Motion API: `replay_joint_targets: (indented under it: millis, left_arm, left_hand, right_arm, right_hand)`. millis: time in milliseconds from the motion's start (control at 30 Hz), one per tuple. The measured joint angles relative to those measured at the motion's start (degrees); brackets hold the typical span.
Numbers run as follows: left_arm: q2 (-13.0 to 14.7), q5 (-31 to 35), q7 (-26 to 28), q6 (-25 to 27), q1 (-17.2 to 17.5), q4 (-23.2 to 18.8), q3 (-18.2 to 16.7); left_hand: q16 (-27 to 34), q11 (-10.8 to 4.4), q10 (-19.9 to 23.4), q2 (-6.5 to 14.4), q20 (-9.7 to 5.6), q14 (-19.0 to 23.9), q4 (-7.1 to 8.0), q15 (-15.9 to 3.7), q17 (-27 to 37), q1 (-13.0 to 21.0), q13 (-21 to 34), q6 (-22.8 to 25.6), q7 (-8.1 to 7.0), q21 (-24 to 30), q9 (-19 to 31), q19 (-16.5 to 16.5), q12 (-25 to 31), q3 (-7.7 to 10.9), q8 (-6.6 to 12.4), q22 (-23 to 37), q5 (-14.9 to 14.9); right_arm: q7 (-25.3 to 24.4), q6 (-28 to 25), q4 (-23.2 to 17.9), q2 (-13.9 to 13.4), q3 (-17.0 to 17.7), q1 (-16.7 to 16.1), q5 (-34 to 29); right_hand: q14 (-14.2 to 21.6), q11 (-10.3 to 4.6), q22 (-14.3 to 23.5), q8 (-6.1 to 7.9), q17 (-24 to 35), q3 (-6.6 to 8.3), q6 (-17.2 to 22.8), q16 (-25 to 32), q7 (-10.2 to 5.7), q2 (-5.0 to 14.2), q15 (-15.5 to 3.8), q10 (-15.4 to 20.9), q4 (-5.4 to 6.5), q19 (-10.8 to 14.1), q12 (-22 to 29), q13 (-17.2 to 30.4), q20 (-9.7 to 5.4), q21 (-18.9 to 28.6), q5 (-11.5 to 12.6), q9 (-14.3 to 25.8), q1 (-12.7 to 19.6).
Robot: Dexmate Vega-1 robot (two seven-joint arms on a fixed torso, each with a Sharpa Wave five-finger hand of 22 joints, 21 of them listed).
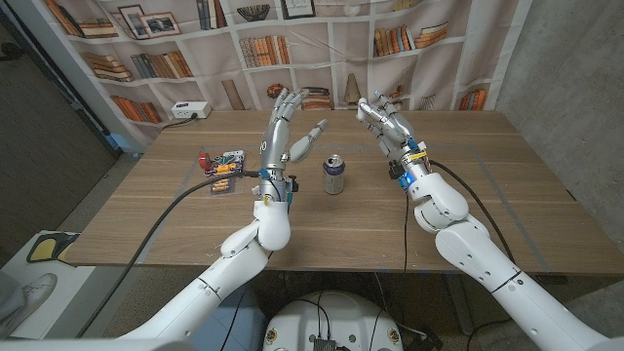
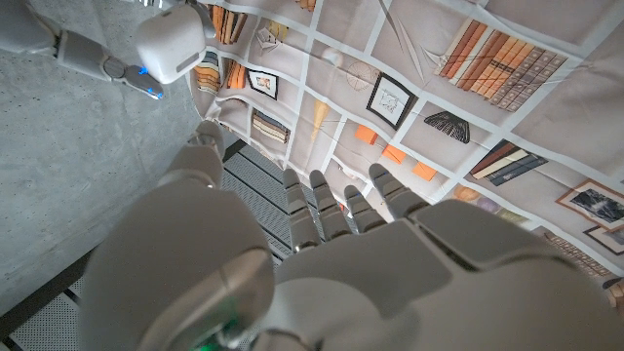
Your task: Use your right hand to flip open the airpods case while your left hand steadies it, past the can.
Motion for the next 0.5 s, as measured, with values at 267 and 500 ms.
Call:
replay_joint_targets:
  millis: [267, 500]
  left_arm:
    - [-0.25, 1.05, 2.89, 1.14, -1.06, 0.76, 1.92]
    - [-0.47, 1.26, 3.92, 2.10, -2.16, 1.79, 3.53]
  left_hand:
    - [0.00, -0.30, 0.48, 0.47, 0.00, 0.62, 0.23, 0.00, 0.00, 0.91, 0.00, 0.32, 0.31, 0.00, 0.00, 0.00, 0.00, -0.23, 0.02, 0.00, 0.42]
    - [0.00, 0.13, 0.05, 1.57, 0.00, 0.61, 0.23, 0.00, 0.00, 2.02, 0.00, 0.01, 0.61, 0.00, 0.27, -0.01, -0.24, -0.23, 0.02, 0.00, 0.42]
  right_arm:
    - [-0.26, -0.36, -0.45, 0.06, -0.22, -0.12, 0.47]
    - [-0.99, -0.81, -0.91, 0.28, -0.35, -0.25, 0.85]
  right_hand:
    - [0.00, 0.00, 0.00, 0.00, 0.00, 0.00, 0.00, 0.00, 0.00, -0.31, 0.00, -0.01, 0.00, -0.04, 0.30, 0.00, 0.25, 0.00, 0.25, 0.00, -0.32]
    - [0.00, -0.01, 0.00, 0.00, -0.01, 0.00, 0.22, -0.09, -0.21, -0.37, 0.00, -0.01, 0.00, 0.77, 0.32, 0.00, 0.67, 0.00, 0.28, 0.00, -0.38]
